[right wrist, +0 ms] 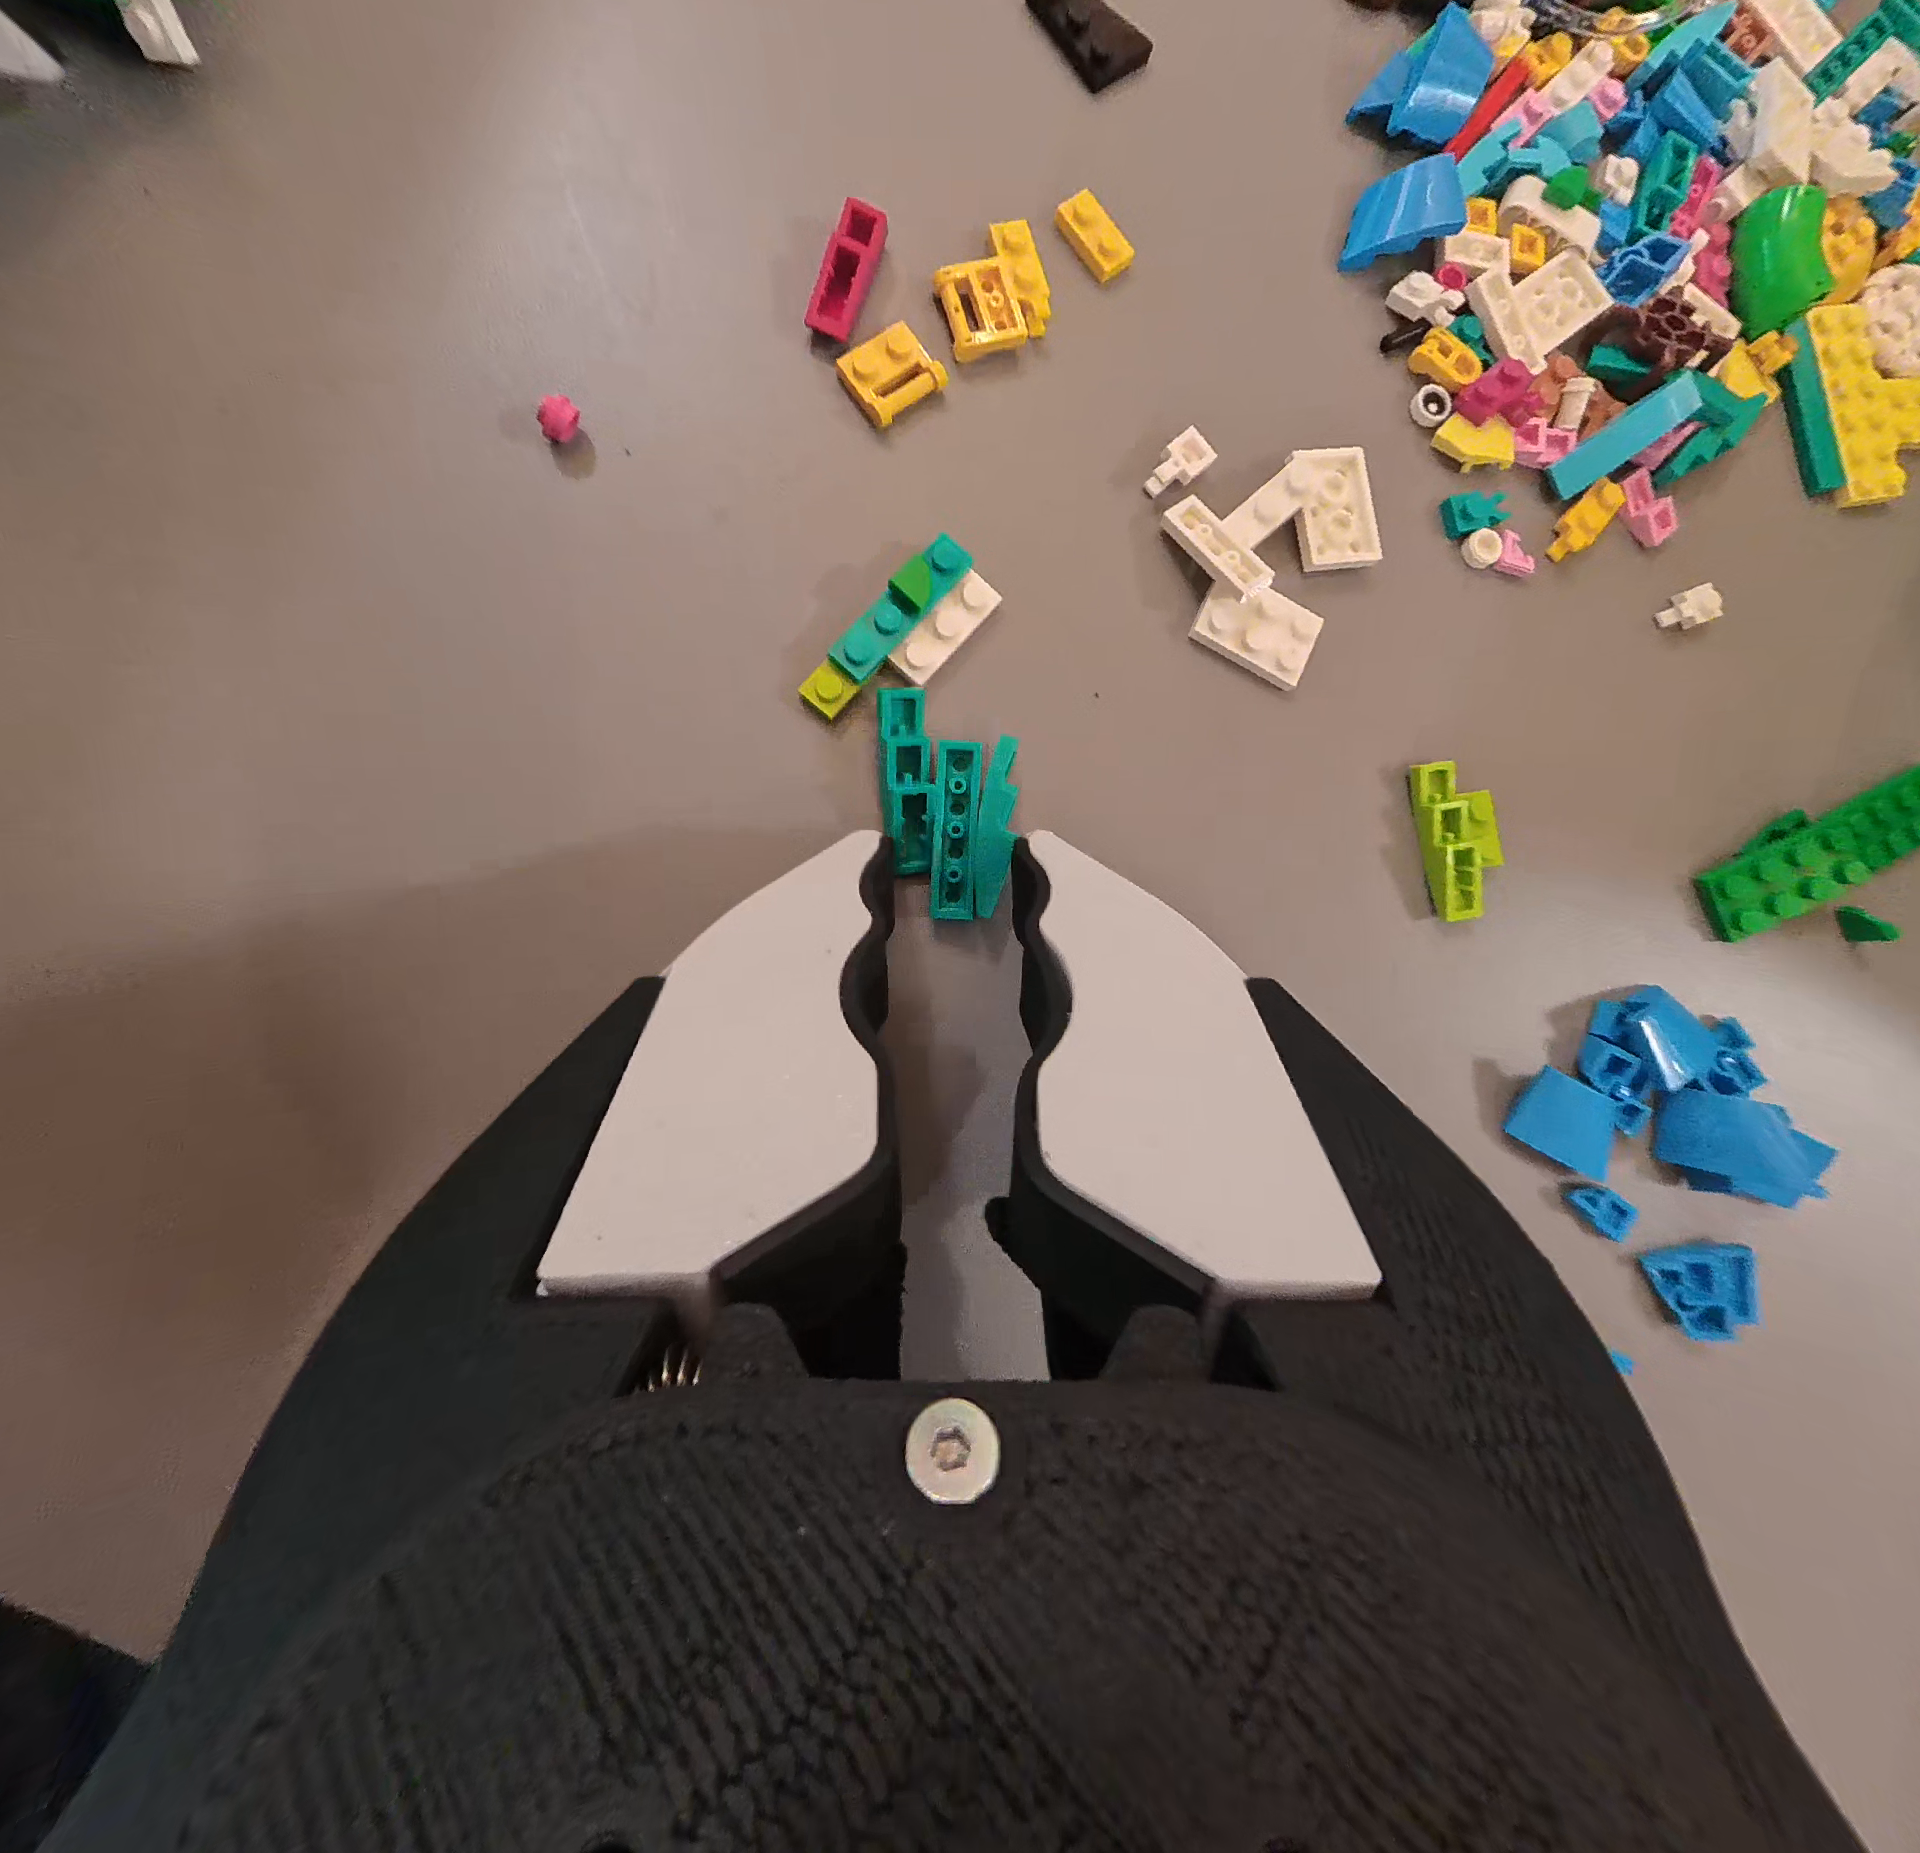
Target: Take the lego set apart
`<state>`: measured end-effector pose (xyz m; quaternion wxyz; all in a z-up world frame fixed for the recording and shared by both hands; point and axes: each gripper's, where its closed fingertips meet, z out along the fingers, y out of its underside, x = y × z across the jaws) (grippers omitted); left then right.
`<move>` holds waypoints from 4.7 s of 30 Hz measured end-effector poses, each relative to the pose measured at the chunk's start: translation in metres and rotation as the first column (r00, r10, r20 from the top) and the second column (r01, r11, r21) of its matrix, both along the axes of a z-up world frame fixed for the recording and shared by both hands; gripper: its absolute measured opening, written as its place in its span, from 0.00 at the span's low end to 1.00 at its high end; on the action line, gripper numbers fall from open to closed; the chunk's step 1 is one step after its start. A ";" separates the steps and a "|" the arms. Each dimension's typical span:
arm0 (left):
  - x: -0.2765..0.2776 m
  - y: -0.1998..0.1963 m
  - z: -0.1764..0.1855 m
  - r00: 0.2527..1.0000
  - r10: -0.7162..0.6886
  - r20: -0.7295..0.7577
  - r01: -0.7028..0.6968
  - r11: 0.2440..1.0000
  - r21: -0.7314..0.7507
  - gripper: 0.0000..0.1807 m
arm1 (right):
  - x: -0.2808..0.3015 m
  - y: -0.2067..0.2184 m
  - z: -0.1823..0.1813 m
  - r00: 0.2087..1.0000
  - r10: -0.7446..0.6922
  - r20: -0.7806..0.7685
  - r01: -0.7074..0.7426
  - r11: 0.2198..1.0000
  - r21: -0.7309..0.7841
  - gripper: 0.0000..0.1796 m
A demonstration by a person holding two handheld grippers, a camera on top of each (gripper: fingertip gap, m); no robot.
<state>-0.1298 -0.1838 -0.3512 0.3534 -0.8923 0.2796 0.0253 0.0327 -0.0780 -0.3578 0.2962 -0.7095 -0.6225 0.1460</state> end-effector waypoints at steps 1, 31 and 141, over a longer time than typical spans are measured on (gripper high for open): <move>0.000 0.000 0.001 1.000 0.002 -0.001 -0.002 1.000 0.003 0.28 | 0.002 0.001 0.002 1.000 0.002 0.005 -0.002 1.000 0.007 0.09; 0.060 0.001 0.045 0.923 -0.245 0.298 0.169 0.951 0.259 0.27 | -0.082 -0.074 0.054 0.807 0.515 -0.291 -0.479 0.857 0.188 0.04; 0.075 -0.022 0.065 0.355 -0.245 0.902 0.262 0.952 0.156 0.02 | -0.046 -0.034 0.094 0.704 0.251 -0.665 -0.497 0.842 -0.209 0.13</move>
